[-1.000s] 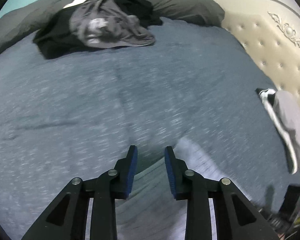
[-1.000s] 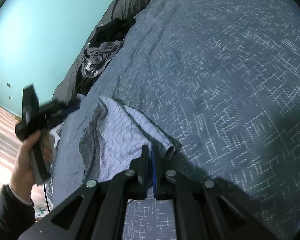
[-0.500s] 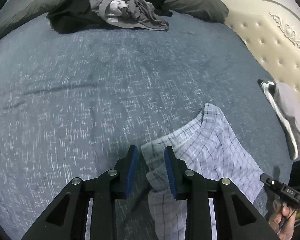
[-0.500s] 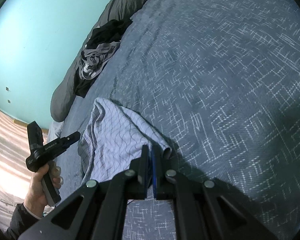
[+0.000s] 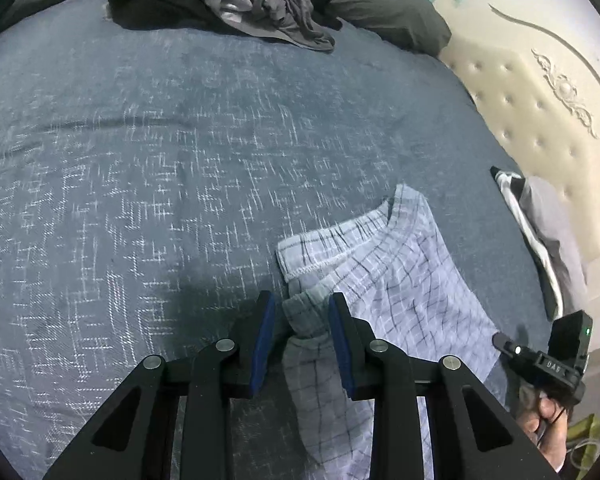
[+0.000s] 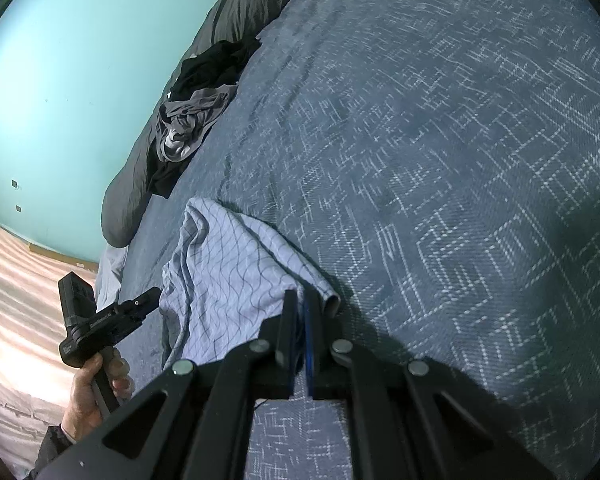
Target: Fold clothes
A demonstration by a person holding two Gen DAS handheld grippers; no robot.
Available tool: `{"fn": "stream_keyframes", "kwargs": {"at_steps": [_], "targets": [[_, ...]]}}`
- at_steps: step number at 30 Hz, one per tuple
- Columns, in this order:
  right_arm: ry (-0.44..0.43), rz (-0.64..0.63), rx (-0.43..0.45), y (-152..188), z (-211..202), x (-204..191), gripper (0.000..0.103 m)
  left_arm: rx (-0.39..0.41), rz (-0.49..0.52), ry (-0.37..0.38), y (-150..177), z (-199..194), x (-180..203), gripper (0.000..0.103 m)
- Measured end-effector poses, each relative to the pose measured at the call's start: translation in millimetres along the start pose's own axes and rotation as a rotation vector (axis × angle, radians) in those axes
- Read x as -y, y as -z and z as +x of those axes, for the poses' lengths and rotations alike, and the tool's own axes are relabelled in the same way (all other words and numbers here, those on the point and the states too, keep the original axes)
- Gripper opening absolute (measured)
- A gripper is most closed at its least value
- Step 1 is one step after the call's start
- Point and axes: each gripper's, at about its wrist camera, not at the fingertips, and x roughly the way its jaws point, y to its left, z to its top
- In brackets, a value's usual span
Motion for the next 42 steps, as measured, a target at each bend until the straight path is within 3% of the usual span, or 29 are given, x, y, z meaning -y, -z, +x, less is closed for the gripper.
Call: {"fn": "stream_keyframes", "kwargs": {"at_steps": [6,12,17,28,34,36,38,42], "targets": [[0.003,0.0,0.001,-0.5,0.6,-0.1,0.003,-0.005,0.014,-0.002,2.2,4.5,1.7,0.009],[0.002,-0.002,-0.001,-0.9,1.3,0.1,0.003,0.006,-0.037,0.032,0.1,-0.1,-3.9,0.008],[0.004,0.001,-0.003,0.7,1.8,1.2,0.003,0.036,-0.162,0.093,-14.6,-7.2,-22.0,0.007],[0.005,0.006,-0.001,1.0,0.4,3.9,0.003,-0.018,-0.257,0.118,-39.2,10.4,-34.1,0.007],[0.005,0.008,0.001,1.7,0.1,3.4,0.003,-0.045,-0.251,0.093,-40.8,15.6,-32.7,0.009],[0.005,0.011,0.002,1.9,0.0,3.8,0.003,-0.041,-0.245,0.091,-37.6,14.3,-32.2,0.014],[0.005,0.013,0.003,1.4,-0.1,3.6,0.003,-0.037,-0.24,0.089,-34.4,13.0,-31.7,0.033],[0.004,0.014,0.006,1.2,-0.4,3.1,0.003,-0.029,-0.228,0.084,-28.0,10.3,-30.7,0.035]]}}
